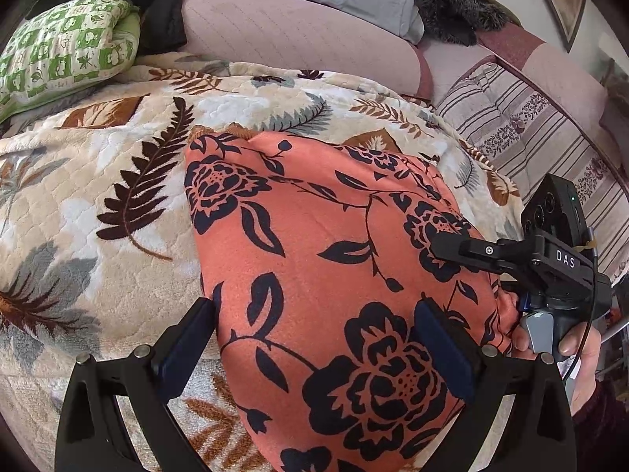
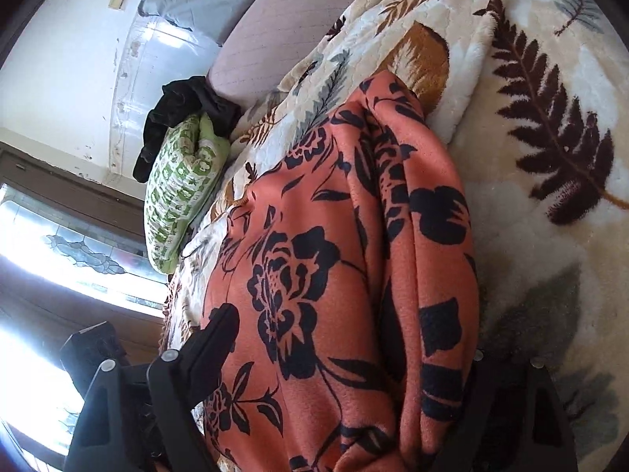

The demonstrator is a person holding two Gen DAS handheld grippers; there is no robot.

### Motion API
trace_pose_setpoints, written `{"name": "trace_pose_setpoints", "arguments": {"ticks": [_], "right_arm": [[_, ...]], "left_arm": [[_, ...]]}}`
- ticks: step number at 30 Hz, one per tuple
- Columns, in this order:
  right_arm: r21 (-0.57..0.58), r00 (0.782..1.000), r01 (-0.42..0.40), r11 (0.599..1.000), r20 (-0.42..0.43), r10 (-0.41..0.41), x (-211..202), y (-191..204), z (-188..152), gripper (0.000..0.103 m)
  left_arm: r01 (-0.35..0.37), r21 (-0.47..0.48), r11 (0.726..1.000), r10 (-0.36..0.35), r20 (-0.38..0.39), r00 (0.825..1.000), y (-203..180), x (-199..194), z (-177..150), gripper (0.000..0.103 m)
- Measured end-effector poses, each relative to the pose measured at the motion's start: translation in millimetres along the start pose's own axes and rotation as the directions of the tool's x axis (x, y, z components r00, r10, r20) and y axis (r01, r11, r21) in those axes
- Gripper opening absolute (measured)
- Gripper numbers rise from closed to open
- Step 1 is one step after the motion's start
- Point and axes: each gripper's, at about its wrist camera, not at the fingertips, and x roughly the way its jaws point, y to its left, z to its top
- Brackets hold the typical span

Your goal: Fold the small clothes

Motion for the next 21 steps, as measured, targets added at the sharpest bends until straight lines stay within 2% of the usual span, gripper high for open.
{"name": "trace_pose_setpoints", "arguments": {"ticks": [6, 17, 21], "right_arm": [[-0.056, 0.998, 0.065, 0.996, 0.007, -0.064, 5, 8, -3, 0.076], [-0.087, 0.993, 0.116, 0.989, 0.031, -0.114, 5, 13, -5, 0.076], [-0.099, 0.993, 0.111, 0.989, 0.056, -0.106, 4, 21, -6, 0.076]], "left_arm": [[-0.022, 0.019, 1.0, 0.023, -0.004, 1.0, 0, 6, -1, 0.101], [-0.025, 0.009, 1.0, 0.025, 0.007, 1.0, 1, 7, -1, 0.1], [-0.024, 0.013, 1.0, 0.024, 0.02, 1.0, 1, 3, 0, 0.095]]}}
